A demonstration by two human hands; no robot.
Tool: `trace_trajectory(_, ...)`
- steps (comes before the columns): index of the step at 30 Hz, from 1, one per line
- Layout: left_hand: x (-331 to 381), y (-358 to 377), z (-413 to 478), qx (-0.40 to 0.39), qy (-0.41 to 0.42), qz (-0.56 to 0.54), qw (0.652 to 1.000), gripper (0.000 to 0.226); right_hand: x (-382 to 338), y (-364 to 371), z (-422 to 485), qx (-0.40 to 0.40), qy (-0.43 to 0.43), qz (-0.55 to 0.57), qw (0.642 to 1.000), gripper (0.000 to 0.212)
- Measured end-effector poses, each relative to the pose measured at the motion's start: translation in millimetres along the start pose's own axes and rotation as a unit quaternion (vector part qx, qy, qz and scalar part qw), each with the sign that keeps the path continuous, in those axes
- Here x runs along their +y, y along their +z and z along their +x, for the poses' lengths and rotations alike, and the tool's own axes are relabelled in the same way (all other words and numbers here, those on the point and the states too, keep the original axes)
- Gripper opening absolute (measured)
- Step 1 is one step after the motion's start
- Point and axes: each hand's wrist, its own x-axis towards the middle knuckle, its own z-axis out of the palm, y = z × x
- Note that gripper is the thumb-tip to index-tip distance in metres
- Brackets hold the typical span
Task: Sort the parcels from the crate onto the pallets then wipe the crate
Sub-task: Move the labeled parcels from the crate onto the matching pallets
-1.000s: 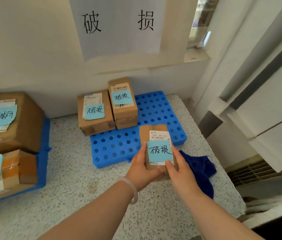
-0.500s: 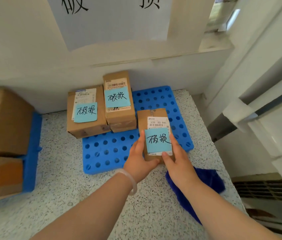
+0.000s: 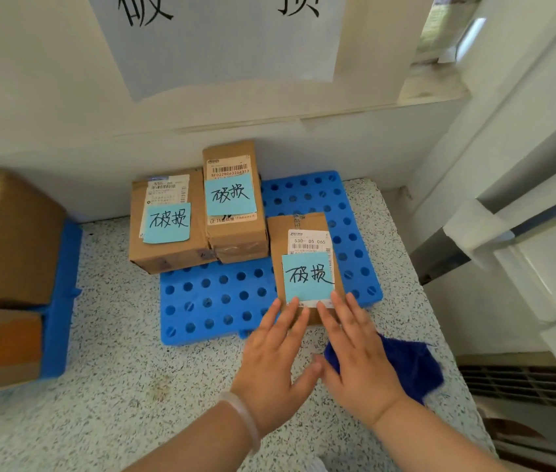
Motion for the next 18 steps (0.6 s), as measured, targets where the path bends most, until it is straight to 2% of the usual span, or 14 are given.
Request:
trace_trajectory(7, -4, -15, 38, -0.021, -0.037, 0.075, 0.996, 0.077, 7, -9, 45, -0.026, -0.023, -0.073, 0.997, 0.082)
trace_trajectory(18, -11, -31, 87, -0.025, -0.081, 0.063, 0.994, 0.08, 10, -14, 104, -0.043, -0.021, -0.082, 0.996, 0.085)
